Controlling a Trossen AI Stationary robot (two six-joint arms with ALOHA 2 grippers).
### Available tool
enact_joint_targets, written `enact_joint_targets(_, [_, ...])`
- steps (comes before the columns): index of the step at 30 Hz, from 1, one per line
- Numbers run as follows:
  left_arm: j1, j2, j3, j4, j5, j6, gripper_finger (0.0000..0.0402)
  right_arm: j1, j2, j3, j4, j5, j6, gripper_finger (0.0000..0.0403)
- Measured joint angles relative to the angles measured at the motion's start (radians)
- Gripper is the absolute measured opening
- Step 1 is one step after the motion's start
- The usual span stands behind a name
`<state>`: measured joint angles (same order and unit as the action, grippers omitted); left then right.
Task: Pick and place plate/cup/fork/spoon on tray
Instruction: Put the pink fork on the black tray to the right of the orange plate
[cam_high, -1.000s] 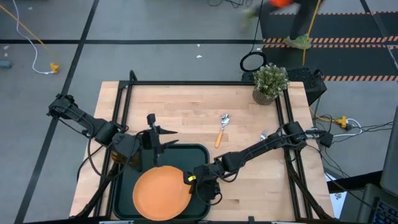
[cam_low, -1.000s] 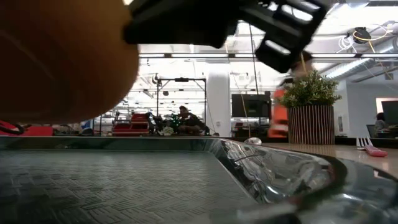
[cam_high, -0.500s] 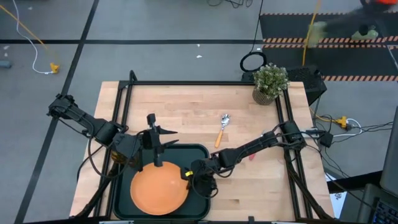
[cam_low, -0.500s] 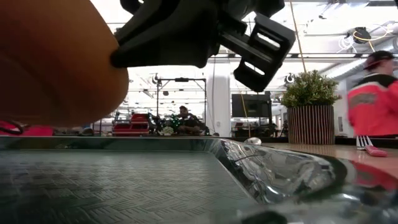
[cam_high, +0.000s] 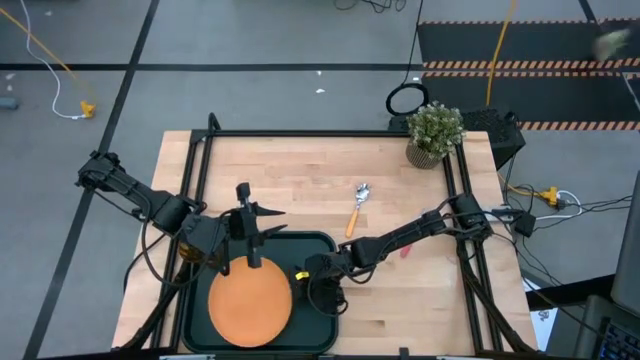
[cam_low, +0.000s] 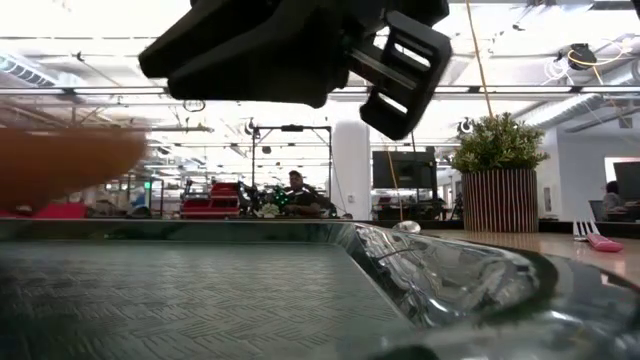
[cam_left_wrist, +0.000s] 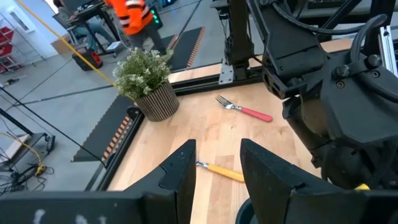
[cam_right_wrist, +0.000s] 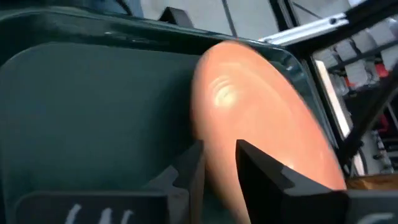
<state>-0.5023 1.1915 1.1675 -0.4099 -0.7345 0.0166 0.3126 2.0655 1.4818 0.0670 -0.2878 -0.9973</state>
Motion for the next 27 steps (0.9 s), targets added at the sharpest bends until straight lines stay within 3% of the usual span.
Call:
enact_joint_targets(6, [-0.004,0.000,0.000,-0.018,0.000,-0.015,0.0129,0.003,-0.006,0.000,0.039,0.056,0.153,0.0093])
enact_joint_targets(14, [-0.017,0.000,0.000,-0.105,0.003,-0.083,0.0129,0.010,-0.067,0.000,-0.020,0.061,0.587,0.0093])
enact_joint_targets(21, [-0.018,-0.001,0.000,-0.118,0.010,-0.119,0.0129,0.023,-0.185,0.000,-0.221,0.252,0.805,0.0093])
enact_joint_targets(27, [-0.020,-0.001,0.000,-0.119,0.041,-0.134,0.0129,0.024,-0.264,0.000,-0.436,0.489,1.015,0.0093])
